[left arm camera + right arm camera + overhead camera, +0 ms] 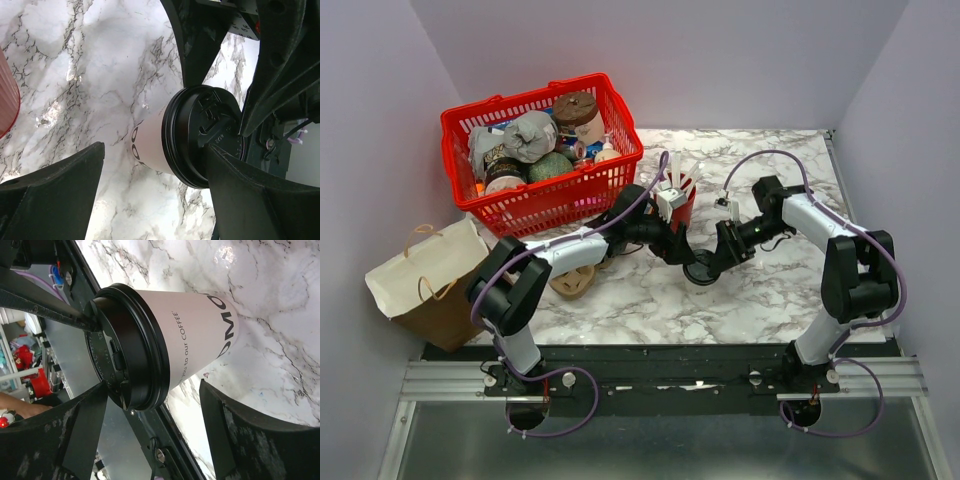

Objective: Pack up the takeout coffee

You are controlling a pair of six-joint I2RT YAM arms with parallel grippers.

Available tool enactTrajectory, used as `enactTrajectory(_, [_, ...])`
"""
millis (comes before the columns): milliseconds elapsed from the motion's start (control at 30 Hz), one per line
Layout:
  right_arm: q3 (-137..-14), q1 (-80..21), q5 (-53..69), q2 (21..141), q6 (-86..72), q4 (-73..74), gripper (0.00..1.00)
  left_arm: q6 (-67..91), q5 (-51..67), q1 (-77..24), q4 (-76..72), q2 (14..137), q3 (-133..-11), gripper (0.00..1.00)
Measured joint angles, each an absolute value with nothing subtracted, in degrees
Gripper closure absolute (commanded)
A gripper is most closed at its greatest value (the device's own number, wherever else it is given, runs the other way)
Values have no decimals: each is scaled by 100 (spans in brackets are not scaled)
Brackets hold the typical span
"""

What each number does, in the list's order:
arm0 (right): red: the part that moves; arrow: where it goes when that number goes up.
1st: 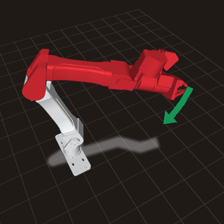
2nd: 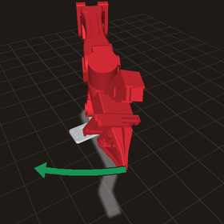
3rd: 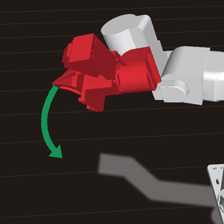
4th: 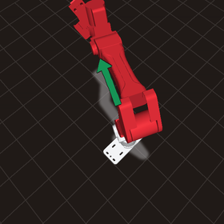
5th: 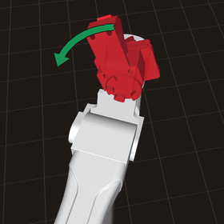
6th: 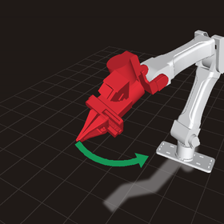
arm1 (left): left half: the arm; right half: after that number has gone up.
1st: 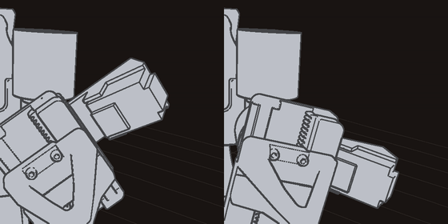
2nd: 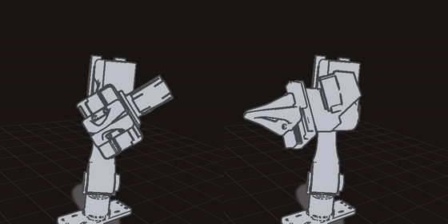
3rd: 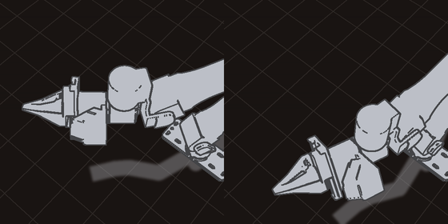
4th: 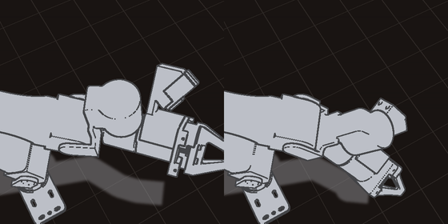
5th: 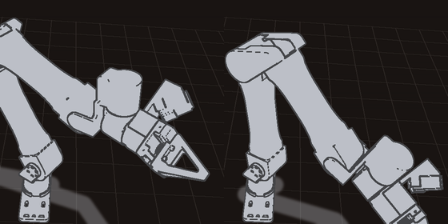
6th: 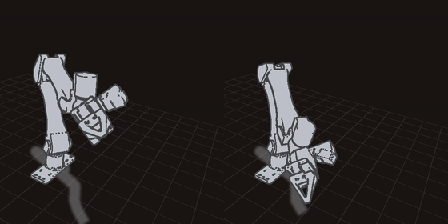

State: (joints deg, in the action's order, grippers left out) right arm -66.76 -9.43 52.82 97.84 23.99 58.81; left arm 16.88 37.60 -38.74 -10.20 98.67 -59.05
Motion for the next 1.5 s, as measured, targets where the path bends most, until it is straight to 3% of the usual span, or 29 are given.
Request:
enactTrajectory(667, [-6820, -613, 6200, 10256, 2311, 5942, 19, 2108, 3815, -3841, -1369, 10127, -5924, 17])
enactTrajectory(1033, [-6794, -432, 6657, 10667, 2231, 5948, 32, 2231, 3953, -3793, -1461, 10232, -5940, 19])
enactTrajectory(1500, [-6622, -314, 7175, 11111, 2062, 6010, 36, 2410, 4095, -3745, -1774, 10388, -5933, 19])
